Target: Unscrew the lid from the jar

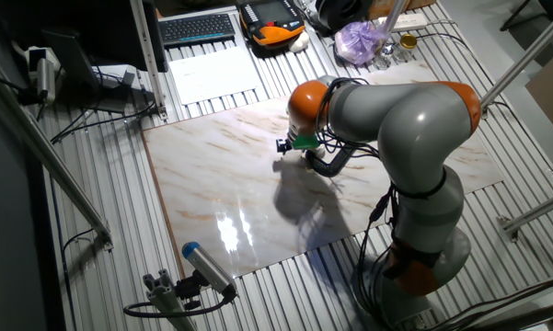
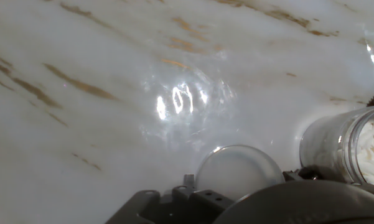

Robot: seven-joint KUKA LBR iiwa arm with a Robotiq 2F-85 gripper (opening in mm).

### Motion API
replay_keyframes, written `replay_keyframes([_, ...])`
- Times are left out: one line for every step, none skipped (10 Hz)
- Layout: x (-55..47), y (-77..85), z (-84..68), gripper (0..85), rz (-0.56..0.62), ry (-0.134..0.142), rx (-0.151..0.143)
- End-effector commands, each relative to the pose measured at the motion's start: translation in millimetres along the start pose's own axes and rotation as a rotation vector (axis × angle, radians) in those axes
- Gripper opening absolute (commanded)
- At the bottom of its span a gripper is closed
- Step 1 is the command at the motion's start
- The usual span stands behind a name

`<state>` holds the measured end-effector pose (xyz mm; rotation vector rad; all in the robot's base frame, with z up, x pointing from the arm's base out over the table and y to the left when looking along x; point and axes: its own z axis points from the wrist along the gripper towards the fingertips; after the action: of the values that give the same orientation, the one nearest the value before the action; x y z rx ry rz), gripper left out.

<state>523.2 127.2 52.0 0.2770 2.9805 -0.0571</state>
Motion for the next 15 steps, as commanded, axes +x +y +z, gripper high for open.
replay_keyframes([0.4, 0.0, 0.8, 0.0, 0.0, -0.003, 0.003])
replay_keyframes([1.6, 0.3, 2.2, 0.0, 0.0, -0.007, 0.004])
replay_keyframes([2.3, 0.3, 3.6, 0.0, 0.002, -0.009, 0.005])
replay_keyframes([2.7, 0.3, 4.8, 0.0, 0.002, -0.012, 0.005])
replay_keyframes([2.7, 0.2, 5.9, 0.0, 0.002, -0.012, 0.003])
replay_keyframes([2.7, 0.1, 6.9, 0.0, 0.0, -0.013, 0.003])
replay_keyframes([2.8, 0.0, 7.4, 0.0, 0.0, -0.013, 0.001])
replay_keyframes([2.8, -0.1, 8.1, 0.0, 0.0, -0.013, 0.003])
replay_keyframes([2.8, -0.3, 9.1, 0.0, 0.0, -0.015, 0.003])
replay_keyframes([2.8, -0.3, 9.5, 0.0, 0.0, -0.014, 0.001])
replay_keyframes([2.8, -0.4, 9.8, 0.0, -0.001, -0.016, 0.001])
replay_keyframes([2.8, -0.4, 10.0, 0.0, -0.001, -0.016, 0.001])
replay_keyframes([3.0, -0.4, 10.6, 0.0, -0.001, -0.016, 0.003])
replay_keyframes([3.7, -0.6, 12.9, 0.0, -0.001, -0.019, 0.003])
replay_keyframes([4.4, -0.6, 14.3, 0.0, 0.001, -0.022, 0.001])
